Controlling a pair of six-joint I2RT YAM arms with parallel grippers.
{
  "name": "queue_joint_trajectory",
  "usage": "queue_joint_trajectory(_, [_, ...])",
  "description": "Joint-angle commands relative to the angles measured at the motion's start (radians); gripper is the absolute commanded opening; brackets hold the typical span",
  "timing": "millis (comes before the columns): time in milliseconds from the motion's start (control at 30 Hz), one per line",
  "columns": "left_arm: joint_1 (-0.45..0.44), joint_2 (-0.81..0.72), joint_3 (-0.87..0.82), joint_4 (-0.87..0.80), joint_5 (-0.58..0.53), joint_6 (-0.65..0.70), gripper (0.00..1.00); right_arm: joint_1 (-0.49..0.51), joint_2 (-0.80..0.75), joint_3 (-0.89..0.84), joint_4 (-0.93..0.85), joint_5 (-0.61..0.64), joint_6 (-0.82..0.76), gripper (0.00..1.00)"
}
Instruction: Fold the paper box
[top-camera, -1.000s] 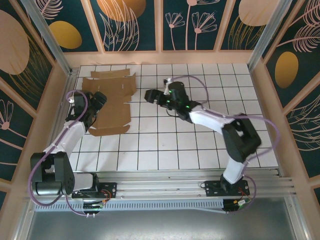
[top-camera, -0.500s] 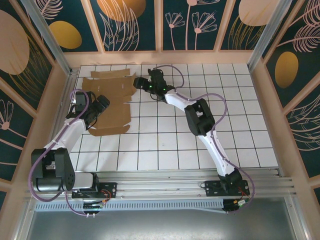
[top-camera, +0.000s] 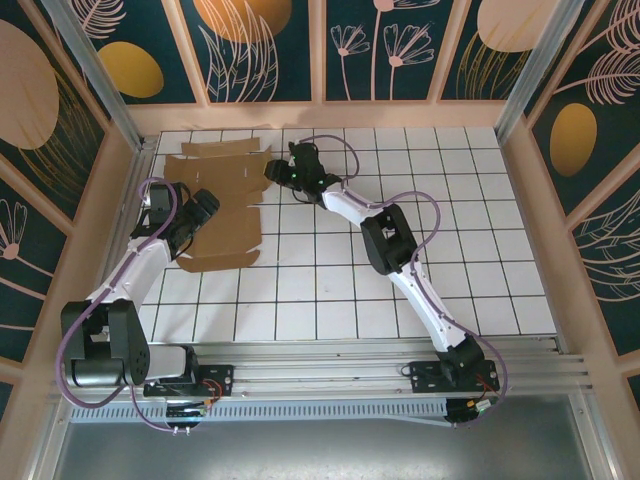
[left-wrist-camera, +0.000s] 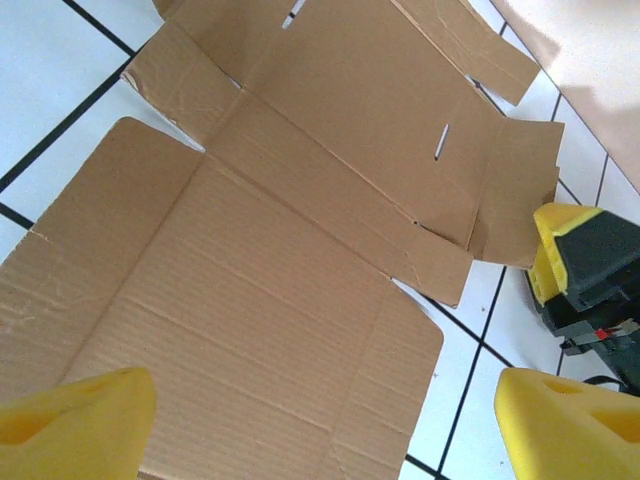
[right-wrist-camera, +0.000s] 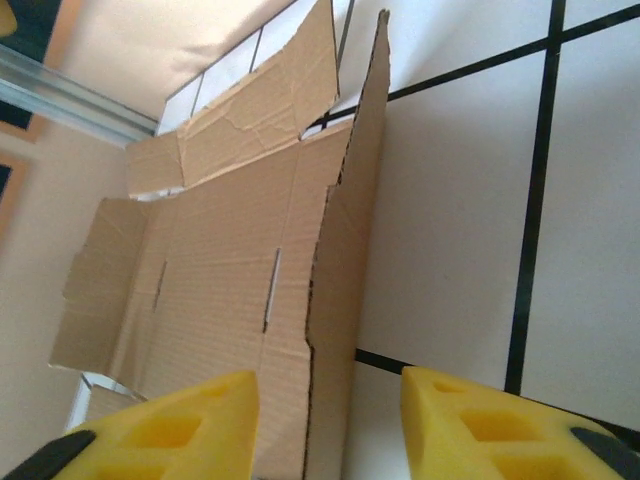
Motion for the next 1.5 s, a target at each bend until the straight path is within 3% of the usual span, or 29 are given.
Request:
queue_joint_trajectory(0, [0.004,-0.016,0.021,-0.024,0.024,-0.001,0.88,0.016,0.041,0.063,0.01,-0.003,0.019,0.31])
queue_joint_trajectory(167, [0.004,-0.036,-0.003,-0.019,0.017,0.001,0.89,0.012,0.014,0.074,-0.022,0.006,-0.01,0.01])
queue_joint_trajectory(300, [0.004,-0.034,0.002,-0.014,0.041,0.023,0.91,0.001,-0.139,-0.027,-0.087,0.017,-0.187,0.0])
queue_joint_trajectory(400, [0.004,-0.041,0.001,0.03,0.109,0.04,0.91,-0.024,-0.378,-0.348,0.01,0.079,-0.318,0.0])
queue_joint_trajectory(467, [0.004,-0.047,-0.021,0.126,0.224,0.029,0.89,-0.063,-0.541,-0.601,0.152,0.092,-0.348,0.0])
queue_joint_trajectory(633, [-0.009,-0.003,-0.003,0.353,0.487,0.032,0.9,-0.198,-0.866,-1.125,0.503,-0.048,-0.461,0.0])
queue_joint_trajectory(767, [-0.047,0.057,0.151,0.341,0.509,0.261,0.98,-0.316,-1.013,-1.375,0.669,-0.211,-0.523,0.0])
queue_joint_trajectory(900, [-0.107,0.128,0.288,0.349,0.521,0.625,0.99,-0.396,-1.126,-1.493,0.704,-0.306,-0.632,0.0])
queue_joint_trajectory(967, [-0.122,0.163,0.322,0.41,0.525,0.709,0.99,-0.406,-1.174,-1.541,0.716,-0.363,-0.719,0.0])
queue_joint_trajectory(1067, [-0.13,0.235,0.348,0.55,0.648,0.837,0.99,-0.408,-1.232,-1.591,0.726,-0.413,-0.797,0.0])
queue_joint_trajectory(1167, [-0.147,0.3,0.388,0.557,0.756,1.064,0.99,-0.407,-1.257,-1.599,0.71,-0.43,-0.814,0.0])
queue_joint_trajectory(1267, [-0.149,0.341,0.419,0.504,0.908,1.248,0.99,-0.406,-1.262,-1.598,0.706,-0.423,-0.81,0.0])
queue_joint_trajectory(1367, [-0.152,0.405,0.51,0.299,1.044,1.423,0.99,-0.402,-1.261,-1.591,0.705,-0.437,-0.807,0.0])
queue_joint_trajectory(1467, [-0.152,0.497,0.624,0.177,1.031,1.432,0.99,-0.396,-1.259,-1.583,0.708,-0.462,-0.806,0.0])
